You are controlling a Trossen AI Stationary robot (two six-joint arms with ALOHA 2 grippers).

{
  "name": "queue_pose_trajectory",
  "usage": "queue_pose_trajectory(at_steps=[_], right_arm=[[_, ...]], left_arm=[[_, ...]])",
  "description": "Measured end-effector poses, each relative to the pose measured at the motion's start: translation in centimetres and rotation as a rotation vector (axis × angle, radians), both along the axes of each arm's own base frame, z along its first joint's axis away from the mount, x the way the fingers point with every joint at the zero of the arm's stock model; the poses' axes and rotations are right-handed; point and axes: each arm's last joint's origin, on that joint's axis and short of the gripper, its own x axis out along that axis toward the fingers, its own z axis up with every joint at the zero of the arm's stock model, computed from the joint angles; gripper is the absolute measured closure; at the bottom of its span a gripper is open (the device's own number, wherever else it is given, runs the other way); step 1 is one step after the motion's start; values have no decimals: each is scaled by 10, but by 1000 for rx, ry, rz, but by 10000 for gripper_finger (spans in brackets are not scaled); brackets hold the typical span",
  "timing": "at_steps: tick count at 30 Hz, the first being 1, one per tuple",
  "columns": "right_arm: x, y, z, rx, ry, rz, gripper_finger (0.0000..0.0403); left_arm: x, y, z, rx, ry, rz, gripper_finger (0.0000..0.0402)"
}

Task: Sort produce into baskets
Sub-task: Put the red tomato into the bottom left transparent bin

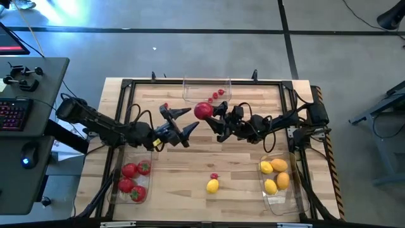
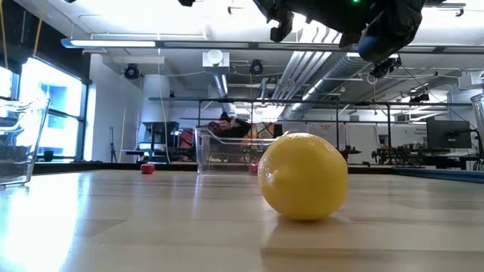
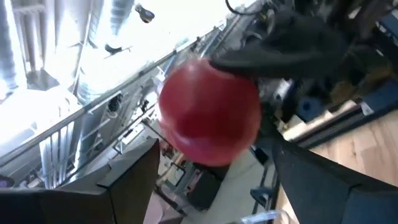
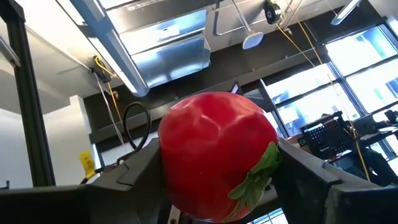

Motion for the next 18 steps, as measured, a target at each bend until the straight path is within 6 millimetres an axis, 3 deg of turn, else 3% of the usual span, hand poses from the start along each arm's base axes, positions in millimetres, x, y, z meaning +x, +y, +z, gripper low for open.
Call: queue_pose_trajectory(at_steps=[7, 18], right_arm=[[0, 0, 0, 31, -4, 3, 174], [2, 1, -2, 64, 15, 30, 174]], left_arm=[[2, -2, 1, 73, -3, -59, 102], [13, 1, -8, 155, -48, 8, 102]])
